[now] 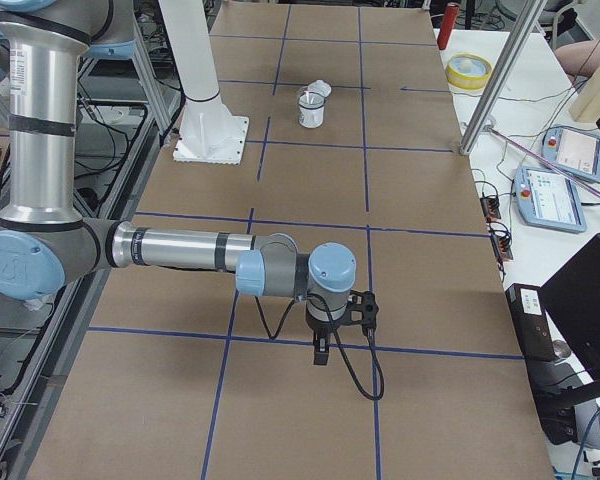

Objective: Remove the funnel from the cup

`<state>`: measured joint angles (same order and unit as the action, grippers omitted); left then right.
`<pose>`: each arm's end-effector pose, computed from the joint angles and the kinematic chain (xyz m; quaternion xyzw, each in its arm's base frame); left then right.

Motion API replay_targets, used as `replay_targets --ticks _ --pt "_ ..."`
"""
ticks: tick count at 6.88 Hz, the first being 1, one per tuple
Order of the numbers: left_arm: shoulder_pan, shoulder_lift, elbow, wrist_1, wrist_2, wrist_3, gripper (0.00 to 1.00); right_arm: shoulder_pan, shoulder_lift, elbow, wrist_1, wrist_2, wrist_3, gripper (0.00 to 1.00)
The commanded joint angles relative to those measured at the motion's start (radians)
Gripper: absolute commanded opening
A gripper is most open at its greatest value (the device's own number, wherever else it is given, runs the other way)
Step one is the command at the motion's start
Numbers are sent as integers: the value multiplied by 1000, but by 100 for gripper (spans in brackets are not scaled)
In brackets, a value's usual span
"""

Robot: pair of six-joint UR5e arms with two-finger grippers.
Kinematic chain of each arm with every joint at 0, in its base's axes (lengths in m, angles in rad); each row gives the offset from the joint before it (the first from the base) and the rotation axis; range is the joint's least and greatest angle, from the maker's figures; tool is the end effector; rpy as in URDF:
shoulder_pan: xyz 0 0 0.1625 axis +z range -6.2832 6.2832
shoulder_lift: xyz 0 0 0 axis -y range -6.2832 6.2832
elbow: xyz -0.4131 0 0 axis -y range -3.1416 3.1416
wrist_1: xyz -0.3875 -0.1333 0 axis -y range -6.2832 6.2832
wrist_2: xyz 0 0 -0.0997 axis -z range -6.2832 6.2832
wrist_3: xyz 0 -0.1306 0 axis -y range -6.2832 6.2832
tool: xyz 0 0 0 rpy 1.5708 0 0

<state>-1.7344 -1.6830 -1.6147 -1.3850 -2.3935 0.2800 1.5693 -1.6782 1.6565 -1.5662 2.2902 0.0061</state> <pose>-0.1228 -0.5129 0.6045 0.0747 0.3930 0.0474 0.9153 0.0466 -0.4412 0.6816 -0.0093 -0.3519 0.0052 0.9360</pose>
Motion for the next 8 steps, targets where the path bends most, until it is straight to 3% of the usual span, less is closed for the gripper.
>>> replay_targets --ticks 1,4,8 --pt "1 3 6 0 1 -2 100 0 0 0 0 0 0 100" --pt "1 69 -16 -43 8 8 100 0 0 -1 0 0 0 100" --pt "-2 241 -2 -416 4 -4 100 0 0 0 0 0 0 100"
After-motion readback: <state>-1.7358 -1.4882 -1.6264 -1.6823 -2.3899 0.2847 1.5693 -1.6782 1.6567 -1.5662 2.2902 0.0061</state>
